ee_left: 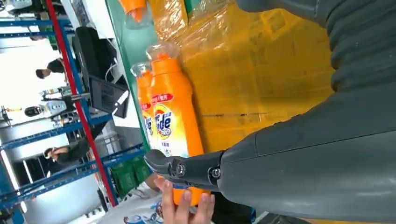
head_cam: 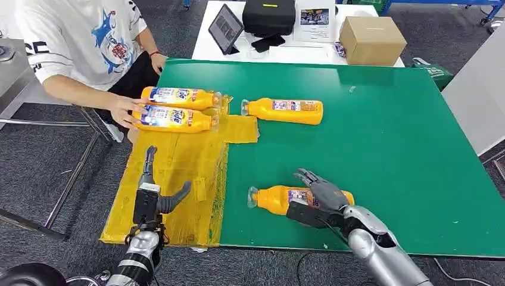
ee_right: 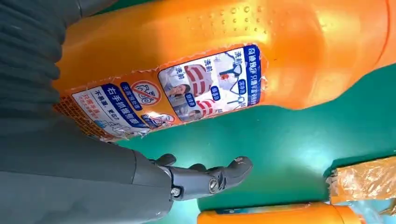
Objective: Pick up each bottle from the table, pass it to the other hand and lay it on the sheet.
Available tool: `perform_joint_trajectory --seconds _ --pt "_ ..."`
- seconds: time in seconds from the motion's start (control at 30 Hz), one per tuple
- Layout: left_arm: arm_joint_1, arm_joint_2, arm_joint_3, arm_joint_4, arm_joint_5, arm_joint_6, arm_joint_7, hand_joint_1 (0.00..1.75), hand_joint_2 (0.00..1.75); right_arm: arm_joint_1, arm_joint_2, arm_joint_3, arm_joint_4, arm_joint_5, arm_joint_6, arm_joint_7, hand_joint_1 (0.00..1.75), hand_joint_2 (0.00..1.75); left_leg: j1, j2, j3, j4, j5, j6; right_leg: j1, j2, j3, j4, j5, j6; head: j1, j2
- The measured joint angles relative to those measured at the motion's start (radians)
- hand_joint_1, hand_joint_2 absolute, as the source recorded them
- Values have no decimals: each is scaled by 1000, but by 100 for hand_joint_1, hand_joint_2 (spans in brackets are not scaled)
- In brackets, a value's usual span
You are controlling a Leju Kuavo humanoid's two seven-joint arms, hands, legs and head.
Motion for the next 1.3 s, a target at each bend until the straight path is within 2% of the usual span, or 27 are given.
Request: perform_joint_trajectory --seconds 0.17,0.43,0.47,0.5,0.53,0.87,1.13,1.3 --pt "0 0 -1 4 -6 -16 0 0 175 -16 -14 14 2 -8 61 23 0 175 0 0 0 0 0 0 0 0 0 0 0 0 0 0" --pt "-5 0 1 23 -12 6 9 0 175 -31 -110 60 -23 -40 118 55 0 175 -1 0 1 0 0 0 0 0 1 0 0 0 0 0" --pt "-7 0 1 26 -10 6 10 0 175 -31 -121 66 -28 -40 122 63 31 175 -1 0 1 0 0 0 -1 0 1 0 0 0 0 0" --pt "-9 0 1 28 -5 6 12 0 175 -31 -134 73 -35 -42 128 69 155 175 -1 0 1 0 0 0 -1 0 1 0 0 0 0 0" --pt "-10 0 1 31 -3 5 13 0 175 -31 -143 77 -40 -43 134 73 175 175 -1 0 1 0 0 0 -1 0 1 0 0 0 0 0" --pt "-22 0 2 61 2 2 14 0 175 -52 -233 127 -64 -95 192 86 175 175 -1 0 2 0 0 0 -1 0 2 0 0 0 0 0" --pt "-25 0 2 74 9 -5 15 0 175 -53 -254 144 -72 -110 187 96 175 175 0 0 2 0 0 0 0 0 1 0 0 0 0 0" --pt "-26 -2 2 79 15 -8 15 0 175 -39 -247 144 -75 -132 145 85 175 175 0 1 2 0 0 0 0 0 2 0 0 0 0 0"
